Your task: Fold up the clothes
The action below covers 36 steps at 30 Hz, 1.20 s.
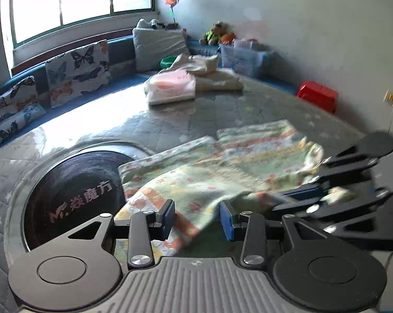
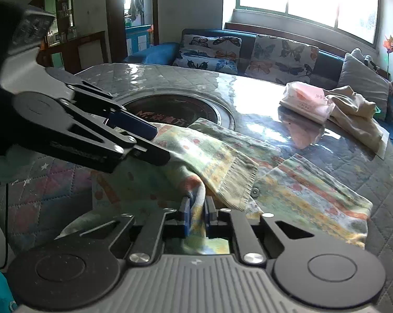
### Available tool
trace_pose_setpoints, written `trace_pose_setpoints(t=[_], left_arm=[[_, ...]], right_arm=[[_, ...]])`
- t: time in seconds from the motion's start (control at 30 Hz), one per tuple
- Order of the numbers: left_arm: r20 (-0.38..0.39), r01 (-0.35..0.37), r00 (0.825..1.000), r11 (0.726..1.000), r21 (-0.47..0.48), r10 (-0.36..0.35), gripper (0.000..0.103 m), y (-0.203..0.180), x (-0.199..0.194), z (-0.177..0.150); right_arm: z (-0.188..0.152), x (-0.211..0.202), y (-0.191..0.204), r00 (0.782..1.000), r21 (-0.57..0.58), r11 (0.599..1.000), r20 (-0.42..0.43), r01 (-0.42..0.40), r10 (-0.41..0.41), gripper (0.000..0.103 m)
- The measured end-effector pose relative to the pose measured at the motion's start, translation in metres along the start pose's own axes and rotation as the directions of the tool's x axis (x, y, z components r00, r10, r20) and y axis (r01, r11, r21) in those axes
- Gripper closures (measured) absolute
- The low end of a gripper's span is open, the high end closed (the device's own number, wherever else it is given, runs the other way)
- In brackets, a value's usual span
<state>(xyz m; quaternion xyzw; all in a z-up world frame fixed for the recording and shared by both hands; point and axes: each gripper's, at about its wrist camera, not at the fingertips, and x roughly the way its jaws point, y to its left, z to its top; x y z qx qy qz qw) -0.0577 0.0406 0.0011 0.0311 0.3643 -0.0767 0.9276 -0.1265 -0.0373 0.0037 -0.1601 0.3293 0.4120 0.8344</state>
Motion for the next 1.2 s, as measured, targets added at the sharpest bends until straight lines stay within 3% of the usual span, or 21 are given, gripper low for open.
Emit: trace_pose_setpoints(t=[0.03,0.07,0.1,0.23,0.3,0.33,0.5,0.63,0.83,0.9,1.03,1.13,1.2], left_arm=[[-0.003,0.001,1.0,1.0,0.002,-0.001,0.07,0.001,0.002,-0.001],[-0.005,0.003,1.0,1.0,0.001,-0.003,0.084,0.002,0.004,-0.001],[-0.007,0.011,1.0,1.0,-0.011,-0.011,0.089,0.004,0.004,-0.003],[-0.016,0.031,0.999,0.996,-0.081,-0.032,0.096,0.017,-0.003,-0.008],[0.006,0.078,0.997,0.991,-0.106,-0.078,0.092,0.024,-0.014,-0.008],[0.021,0.089,0.996,0.989,-0.117,-0.087,0.092,0.029,-0.02,-0.007],[0.015,-0.041,0.999,0.966,-0.254,0.046,0.092,0.067,-0.012,0.012],[-0.067,-0.107,0.994,0.939,-0.326,0.09,0.091,0.088,0.017,0.028],[-0.146,-0.127,0.986,0.937,-0.325,0.083,0.074,0.089,0.067,0.038],[-0.169,-0.143,0.981,0.936,-0.322,0.092,0.067,0.088,0.08,0.039],[-0.192,-0.145,0.978,0.939,-0.311,0.088,0.063,0.083,0.091,0.032],[-0.183,-0.14,0.979,0.949,-0.284,0.09,0.07,0.076,0.095,0.032],[-0.18,-0.117,0.981,0.953,-0.279,0.068,0.093,0.073,0.096,0.034]], right_arm=[[-0.001,0.0,-0.001,1.0,0.003,1.0,0.001,0.003,-0.003,0.094],[-0.002,-0.001,-0.001,1.0,0.006,1.0,0.001,0.006,-0.006,0.094],[-0.003,-0.001,-0.002,1.0,0.008,1.0,0.002,0.008,-0.008,0.095],[-0.007,-0.006,-0.003,1.0,0.007,1.0,-0.005,-0.01,0.01,0.095],[-0.009,-0.008,-0.004,1.0,0.007,1.0,-0.008,-0.019,0.019,0.092],[-0.01,-0.009,-0.004,1.0,0.007,1.0,-0.01,-0.024,0.024,0.083],[-0.005,-0.021,-0.026,1.0,0.088,0.996,0.031,-0.002,0.0,0.065],[-0.007,-0.025,-0.05,0.996,0.152,0.986,0.047,0.068,-0.076,0.055],[-0.015,-0.029,-0.087,0.997,0.302,0.953,0.056,0.029,-0.048,0.051],[-0.016,-0.029,-0.088,0.994,0.283,0.956,0.044,0.082,-0.099,0.046],[-0.02,-0.023,-0.103,0.985,0.283,0.945,0.011,0.162,-0.172,0.045],[-0.025,-0.012,-0.119,0.979,0.315,0.928,-0.024,0.199,-0.202,0.045],[-0.027,-0.005,-0.127,0.978,0.336,0.918,-0.044,0.209,-0.206,0.045]])
